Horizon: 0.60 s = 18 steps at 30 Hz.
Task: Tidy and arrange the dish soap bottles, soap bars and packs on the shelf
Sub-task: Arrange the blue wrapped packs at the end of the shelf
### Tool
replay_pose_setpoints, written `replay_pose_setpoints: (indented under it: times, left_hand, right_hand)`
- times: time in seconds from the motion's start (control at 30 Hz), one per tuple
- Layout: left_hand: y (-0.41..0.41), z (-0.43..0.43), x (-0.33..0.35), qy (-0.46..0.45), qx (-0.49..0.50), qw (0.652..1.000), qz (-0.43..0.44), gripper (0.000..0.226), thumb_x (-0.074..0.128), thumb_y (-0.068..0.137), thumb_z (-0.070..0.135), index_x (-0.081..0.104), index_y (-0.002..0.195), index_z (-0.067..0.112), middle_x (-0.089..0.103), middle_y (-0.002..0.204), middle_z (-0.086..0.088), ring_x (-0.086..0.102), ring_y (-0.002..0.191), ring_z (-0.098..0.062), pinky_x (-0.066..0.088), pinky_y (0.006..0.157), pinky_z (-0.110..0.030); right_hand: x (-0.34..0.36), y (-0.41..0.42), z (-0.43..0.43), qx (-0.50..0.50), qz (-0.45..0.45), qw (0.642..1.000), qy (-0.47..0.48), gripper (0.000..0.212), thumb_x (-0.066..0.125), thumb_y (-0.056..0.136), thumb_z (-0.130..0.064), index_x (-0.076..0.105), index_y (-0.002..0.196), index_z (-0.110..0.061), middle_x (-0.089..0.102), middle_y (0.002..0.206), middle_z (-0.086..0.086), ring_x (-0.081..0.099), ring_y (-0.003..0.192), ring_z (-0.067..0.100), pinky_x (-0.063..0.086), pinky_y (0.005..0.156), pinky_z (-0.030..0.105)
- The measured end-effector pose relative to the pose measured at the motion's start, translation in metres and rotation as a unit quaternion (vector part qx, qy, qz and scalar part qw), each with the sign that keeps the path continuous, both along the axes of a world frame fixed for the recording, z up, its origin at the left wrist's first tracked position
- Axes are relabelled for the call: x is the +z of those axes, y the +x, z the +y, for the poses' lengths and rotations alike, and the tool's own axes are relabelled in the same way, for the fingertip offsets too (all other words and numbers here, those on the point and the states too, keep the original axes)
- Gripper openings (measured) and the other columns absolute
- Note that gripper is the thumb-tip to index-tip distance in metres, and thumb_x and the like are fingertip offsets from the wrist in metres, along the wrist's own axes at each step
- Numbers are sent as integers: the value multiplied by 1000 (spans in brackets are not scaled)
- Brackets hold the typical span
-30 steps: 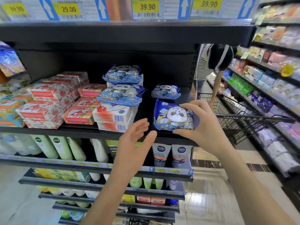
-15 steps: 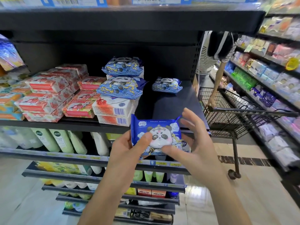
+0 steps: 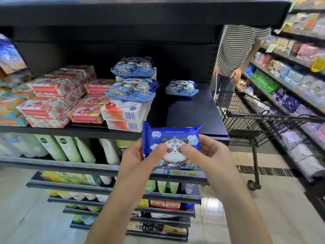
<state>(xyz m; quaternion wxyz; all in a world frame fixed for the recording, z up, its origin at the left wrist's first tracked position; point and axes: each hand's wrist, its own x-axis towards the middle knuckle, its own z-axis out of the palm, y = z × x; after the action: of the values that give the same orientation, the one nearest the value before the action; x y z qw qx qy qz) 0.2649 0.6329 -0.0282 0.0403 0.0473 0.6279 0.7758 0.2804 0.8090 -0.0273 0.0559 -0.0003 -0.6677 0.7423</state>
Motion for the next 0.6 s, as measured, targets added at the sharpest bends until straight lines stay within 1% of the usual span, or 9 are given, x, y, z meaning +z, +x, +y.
replay_pose_setpoints:
  times: [0.07,0.13,0.2,0.33,0.37,0.4,0.47,0.53,0.6]
  left_hand:
    - [0,0,-1,-2,-2,1000,3,28,71,81,24,74,109,20,79,108,-2,74,104,-20,53,91,-33]
    - [0,-1,-2,-6,-10,1000,7,32,71,82,25,73,113,19,78,110,-2,74,106,-20,54,93,-33]
    - [0,-2,-1,-12,-23,1000,9,35,70,84,25,71,119,18,78,113,-2,73,109,-19,55,94,-31]
    - [-2,-3,-1,-21,-53,998,19,41,70,82,26,66,123,23,77,113,7,72,105,-7,54,81,-13]
    - [-2,-4,-1,-25,-58,998,22,44,70,81,27,65,124,25,77,113,8,71,105,-5,53,80,-12]
    - [-3,-5,-2,-30,-60,997,24,46,70,80,29,64,125,26,76,114,9,71,106,-6,54,83,-15]
    - [-5,-6,-2,-36,-61,997,23,44,72,84,34,63,127,25,75,117,6,71,110,-11,58,91,-27]
    - [-6,-8,-2,-34,-65,997,25,45,72,92,48,63,128,23,75,121,1,70,113,-16,59,95,-36]
    - [-7,-8,-4,-29,-61,998,19,55,66,80,60,66,122,24,75,119,0,71,112,-17,58,95,-41]
  right_hand:
    - [-2,0,1,1,5,1000,1,39,80,76,-28,74,112,-15,79,105,1,76,99,20,59,84,31]
    - [-3,0,1,-2,13,1000,-4,31,79,82,-19,74,112,-14,79,104,1,76,97,19,59,81,27]
    - [-3,0,1,-2,24,1000,-8,29,78,84,-13,73,112,-13,79,104,2,76,97,19,59,80,25]
    - [-6,-1,2,-12,48,999,-4,35,80,78,-15,72,112,-14,79,105,2,75,98,20,59,80,26]
    - [-7,-2,3,-16,58,998,-1,38,81,75,-16,72,112,-14,79,105,2,75,98,20,59,81,27]
    - [-8,-2,3,-22,68,997,0,39,81,74,-16,72,111,-14,79,105,2,74,98,20,59,80,27]
    - [-8,-3,6,-33,91,995,5,38,82,73,-7,71,109,-12,79,103,2,74,97,18,58,80,27]
    - [-9,-4,9,-40,113,993,20,39,81,74,4,71,108,-12,78,104,1,73,99,18,59,84,29]
    - [-11,-5,11,-39,132,990,34,41,83,73,5,72,107,-14,78,107,2,72,104,20,58,90,34]
